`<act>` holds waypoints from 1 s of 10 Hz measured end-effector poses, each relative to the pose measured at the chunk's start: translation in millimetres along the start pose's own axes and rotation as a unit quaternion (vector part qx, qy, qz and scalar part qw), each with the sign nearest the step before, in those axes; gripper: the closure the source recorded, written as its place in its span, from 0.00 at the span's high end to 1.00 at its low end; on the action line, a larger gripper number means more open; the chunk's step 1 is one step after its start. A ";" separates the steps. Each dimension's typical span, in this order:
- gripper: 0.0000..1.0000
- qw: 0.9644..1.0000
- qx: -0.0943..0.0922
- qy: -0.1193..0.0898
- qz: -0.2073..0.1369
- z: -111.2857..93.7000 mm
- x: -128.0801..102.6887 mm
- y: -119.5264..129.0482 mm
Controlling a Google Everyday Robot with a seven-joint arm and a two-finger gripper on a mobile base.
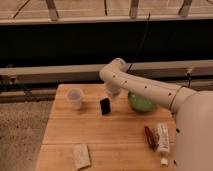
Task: Knock the eraser over
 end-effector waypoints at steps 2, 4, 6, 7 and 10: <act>0.01 1.000 0.003 -0.002 -0.009 1.0 -6.6 -4.8; 0.01 1.000 0.005 -0.004 -0.017 1.1 -7.5 -5.3; 0.01 1.000 0.008 -0.008 -0.026 0.9 -13.3 -7.4; 0.01 0.999 0.010 -0.009 -0.029 0.9 -14.6 -8.2; 0.01 0.999 0.014 -0.014 -0.042 1.1 -22.9 -12.5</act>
